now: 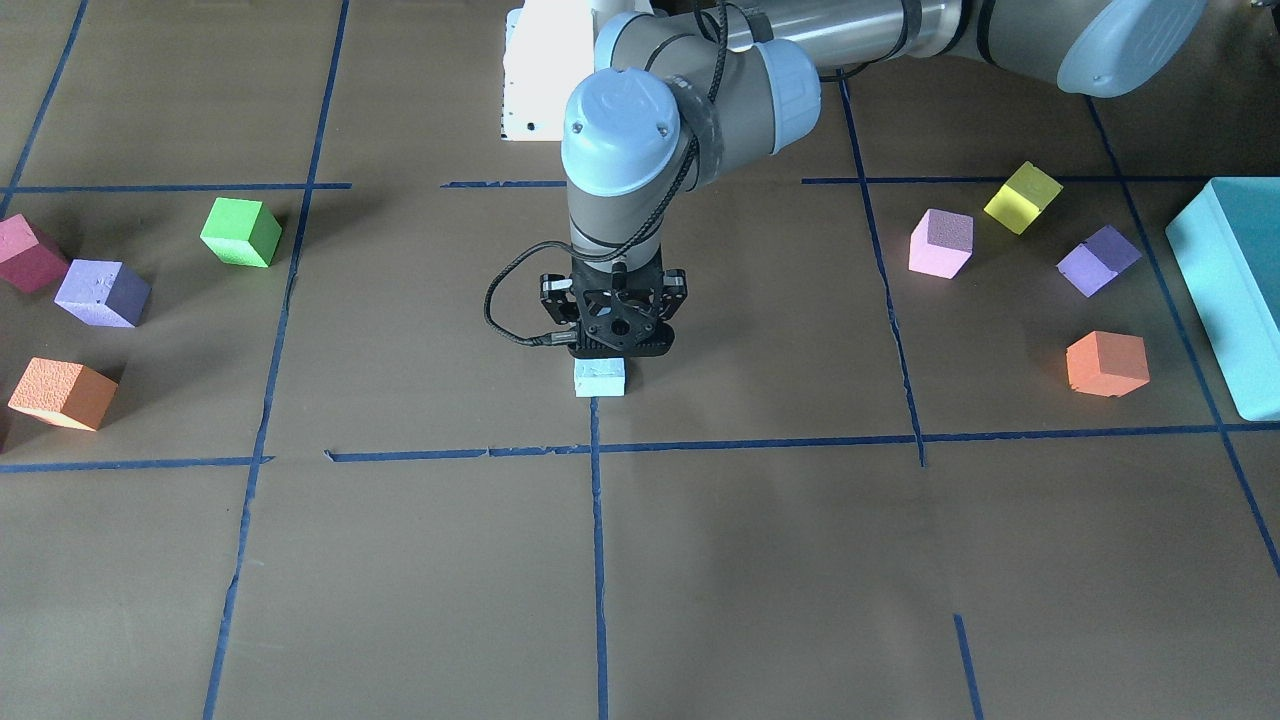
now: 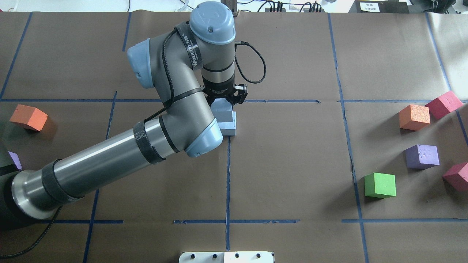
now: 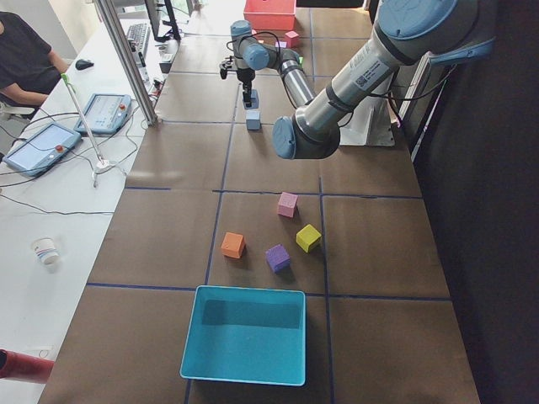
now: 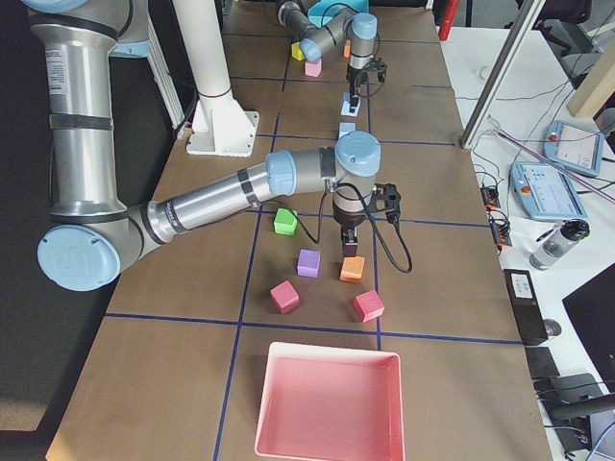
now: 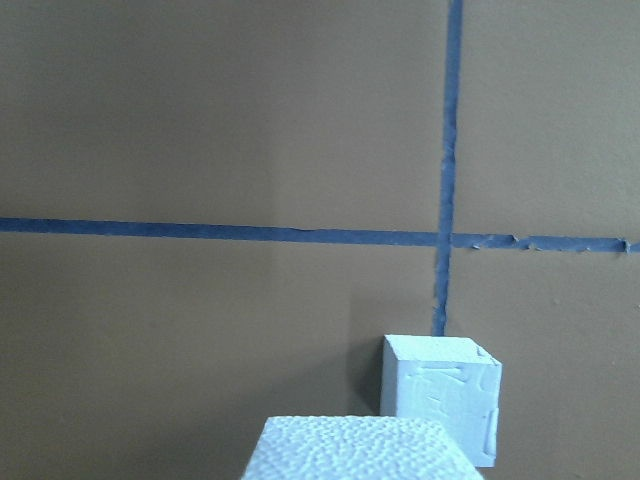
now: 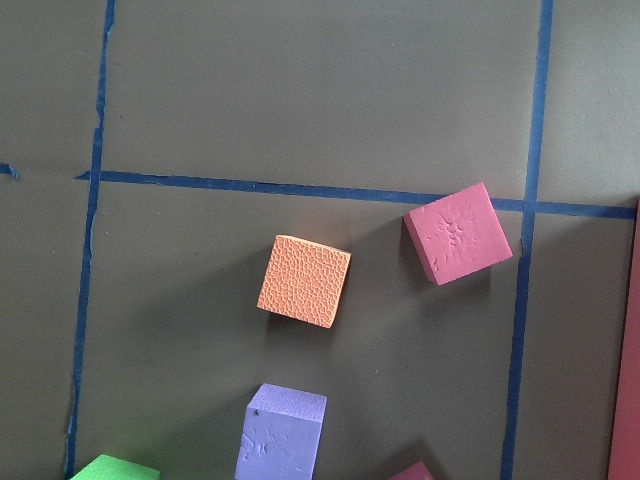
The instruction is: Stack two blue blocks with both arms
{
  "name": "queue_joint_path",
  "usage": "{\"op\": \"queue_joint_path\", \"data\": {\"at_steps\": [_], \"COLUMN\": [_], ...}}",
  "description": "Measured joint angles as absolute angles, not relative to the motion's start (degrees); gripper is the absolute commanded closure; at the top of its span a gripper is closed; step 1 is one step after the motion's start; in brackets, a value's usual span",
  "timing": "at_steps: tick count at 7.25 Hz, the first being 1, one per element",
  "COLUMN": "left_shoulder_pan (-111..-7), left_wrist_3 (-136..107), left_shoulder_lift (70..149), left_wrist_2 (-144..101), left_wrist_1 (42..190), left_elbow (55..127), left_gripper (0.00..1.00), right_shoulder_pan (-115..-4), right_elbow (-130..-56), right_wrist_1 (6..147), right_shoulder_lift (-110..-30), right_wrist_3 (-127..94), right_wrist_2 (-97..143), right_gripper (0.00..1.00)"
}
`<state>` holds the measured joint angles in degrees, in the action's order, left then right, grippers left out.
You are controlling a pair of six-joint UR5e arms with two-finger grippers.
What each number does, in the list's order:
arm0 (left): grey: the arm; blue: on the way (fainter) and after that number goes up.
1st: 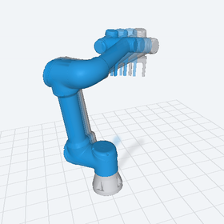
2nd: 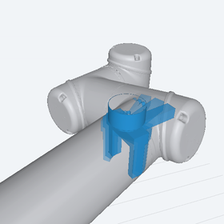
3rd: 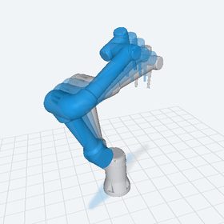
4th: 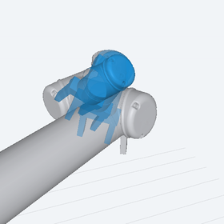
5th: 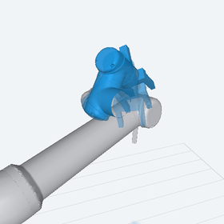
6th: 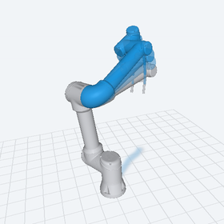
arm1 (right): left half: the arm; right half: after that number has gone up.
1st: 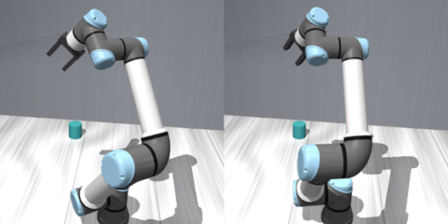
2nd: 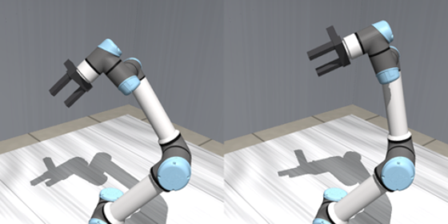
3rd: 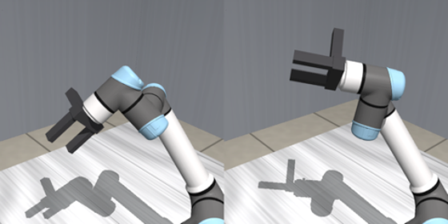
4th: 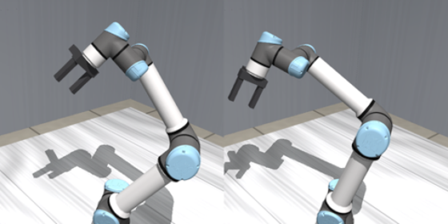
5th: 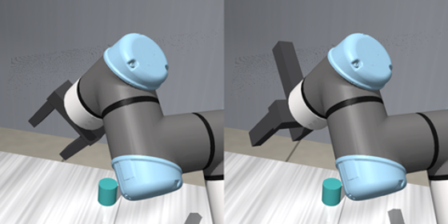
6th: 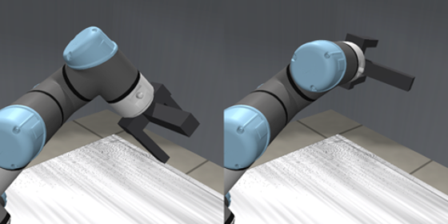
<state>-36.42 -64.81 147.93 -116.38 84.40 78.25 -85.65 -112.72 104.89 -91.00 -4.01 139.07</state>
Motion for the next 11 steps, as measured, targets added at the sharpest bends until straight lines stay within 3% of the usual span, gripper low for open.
{"op": "queue_joint_path", "data": {"at_steps": [6, 7, 8, 9, 11], "left_shoulder_pan": [-34.9, -34.7, -34.7, -34.6, -34.7], "left_wrist_3": [-66.4, -66.4, -66.4, -66.3, -66.3], "left_shoulder_lift": [148.3, 148.3, 148.2, 148.1, 148.0], "left_wrist_2": [-115.3, -115.2, -115.2, -115.1, -115.0], "left_wrist_1": [88.3, 88.5, 88.9, 89.5, 90.4], "left_elbow": [74.2, 74.1, 74.0, 74.0, 73.7], "left_gripper": [0.95, 0.9, 0.62, 0.25, 0.13], "right_shoulder_pan": [-86.0, -86.0, -86.0, -86.0, -86.0], "right_elbow": [-112.8, -112.8, -112.8, -112.7, -112.7], "right_wrist_1": [104.5, 104.5, 104.5, 104.5, 104.5], "right_shoulder_lift": [-92.0, -92.0, -92.0, -91.9, -91.9], "right_wrist_3": [-4.2, -4.2, -4.2, -4.2, -4.2], "right_wrist_2": [139.4, 139.4, 139.4, 139.4, 139.4], "right_gripper": [0.0, 0.0, 0.0, 0.0, 0.0]}}
